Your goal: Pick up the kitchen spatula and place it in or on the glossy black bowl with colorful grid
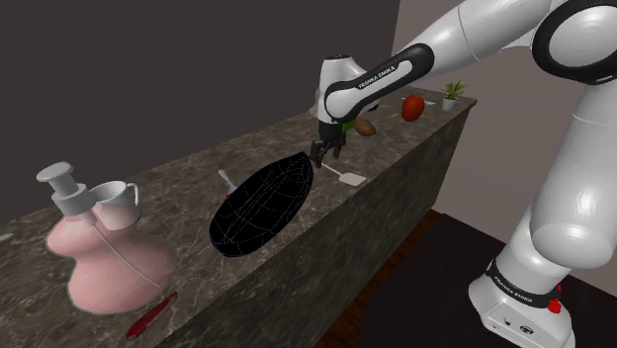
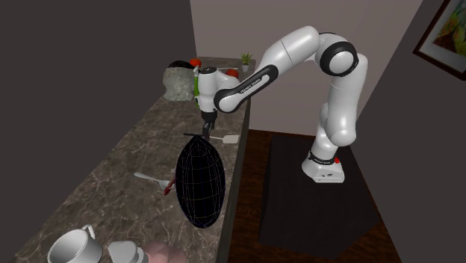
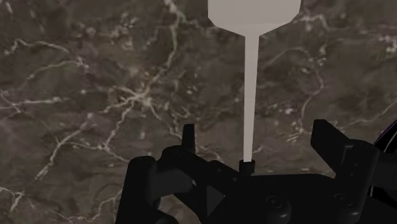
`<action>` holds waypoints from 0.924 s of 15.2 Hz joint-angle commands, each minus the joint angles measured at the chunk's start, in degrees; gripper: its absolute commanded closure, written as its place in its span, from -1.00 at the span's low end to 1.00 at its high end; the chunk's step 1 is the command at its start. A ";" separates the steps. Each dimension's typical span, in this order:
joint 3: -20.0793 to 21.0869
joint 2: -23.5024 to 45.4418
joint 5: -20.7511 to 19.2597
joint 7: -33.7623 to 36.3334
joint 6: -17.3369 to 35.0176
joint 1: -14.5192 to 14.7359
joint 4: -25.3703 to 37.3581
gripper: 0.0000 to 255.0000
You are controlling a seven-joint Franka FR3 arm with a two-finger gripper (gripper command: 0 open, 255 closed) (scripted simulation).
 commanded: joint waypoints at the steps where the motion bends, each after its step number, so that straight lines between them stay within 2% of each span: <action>1: 0.00 0.66 -0.07 0.06 0.91 0.02 -0.21 -1.00; 8: -0.01 0.67 -0.07 0.06 0.89 0.02 -0.19 -1.00; 9: -0.01 0.67 -0.07 0.06 0.89 0.02 -0.19 1.00; 14: -0.01 0.67 -0.07 0.06 0.89 0.02 -0.19 1.00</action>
